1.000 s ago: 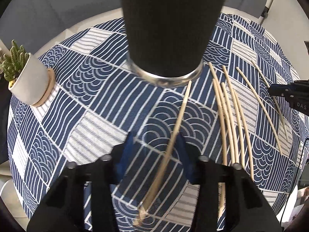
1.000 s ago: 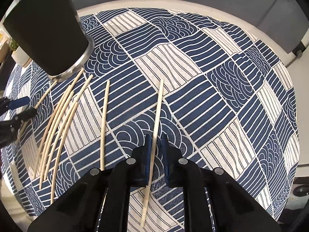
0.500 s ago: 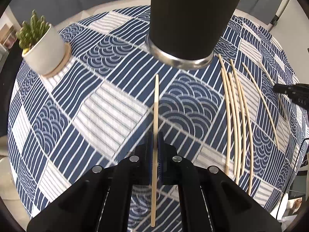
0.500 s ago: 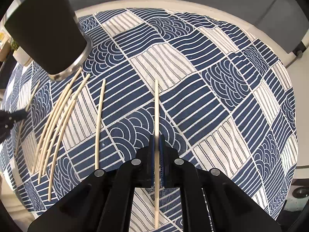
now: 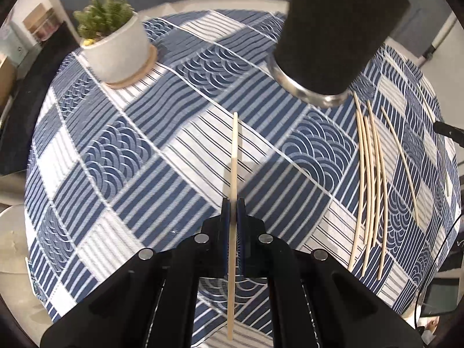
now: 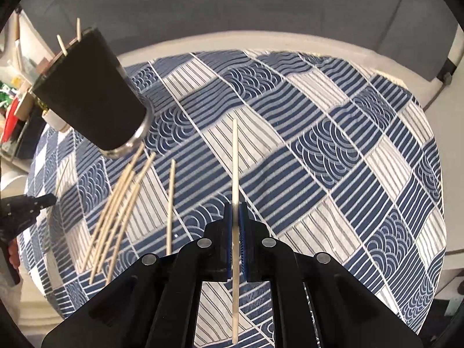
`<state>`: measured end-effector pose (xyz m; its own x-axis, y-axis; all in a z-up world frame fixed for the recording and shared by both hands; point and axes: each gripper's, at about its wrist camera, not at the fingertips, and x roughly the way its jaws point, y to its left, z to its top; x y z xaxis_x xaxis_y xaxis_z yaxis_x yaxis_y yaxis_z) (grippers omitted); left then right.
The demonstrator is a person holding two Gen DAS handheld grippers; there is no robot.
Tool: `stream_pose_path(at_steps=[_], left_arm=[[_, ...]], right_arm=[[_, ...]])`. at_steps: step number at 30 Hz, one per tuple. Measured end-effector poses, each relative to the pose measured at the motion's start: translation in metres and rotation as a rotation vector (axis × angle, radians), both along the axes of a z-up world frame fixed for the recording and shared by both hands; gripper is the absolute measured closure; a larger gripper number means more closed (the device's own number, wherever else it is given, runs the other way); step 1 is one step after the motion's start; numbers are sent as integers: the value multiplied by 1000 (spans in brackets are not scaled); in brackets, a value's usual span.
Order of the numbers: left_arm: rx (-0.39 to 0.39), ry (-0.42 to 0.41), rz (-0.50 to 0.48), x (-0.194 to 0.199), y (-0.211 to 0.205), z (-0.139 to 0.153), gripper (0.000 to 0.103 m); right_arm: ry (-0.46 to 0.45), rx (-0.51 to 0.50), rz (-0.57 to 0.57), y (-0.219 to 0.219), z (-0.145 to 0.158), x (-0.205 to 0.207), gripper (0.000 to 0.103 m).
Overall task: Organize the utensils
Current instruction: 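Carry the left tool's skewer above the black cup while the right tool brings its skewer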
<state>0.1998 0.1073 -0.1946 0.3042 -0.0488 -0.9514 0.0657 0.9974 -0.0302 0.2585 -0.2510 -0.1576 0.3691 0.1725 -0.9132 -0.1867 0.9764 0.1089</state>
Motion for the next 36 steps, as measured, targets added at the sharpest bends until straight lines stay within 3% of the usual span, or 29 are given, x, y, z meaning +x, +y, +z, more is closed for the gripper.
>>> stream_pose_path(at_steps=[11,17,26,32,36], left_arm=[[-13,-147,21,25,8,75,98],[-36,-293,-12,50,1,132,98],[-82,-440,-43,88,-9,183,98],[-155,-528,-49,104,-18,202,98],[-272,-588,-46,114,-20,212,98]], right_arm=[[-152,63,73,38,70,33,98],[-268,148,78,56,116,53,98],[-356,212,98,76,152,79,98],[-437,306,109,86,168,79,98],[-516,343,113,96,178,76,98]])
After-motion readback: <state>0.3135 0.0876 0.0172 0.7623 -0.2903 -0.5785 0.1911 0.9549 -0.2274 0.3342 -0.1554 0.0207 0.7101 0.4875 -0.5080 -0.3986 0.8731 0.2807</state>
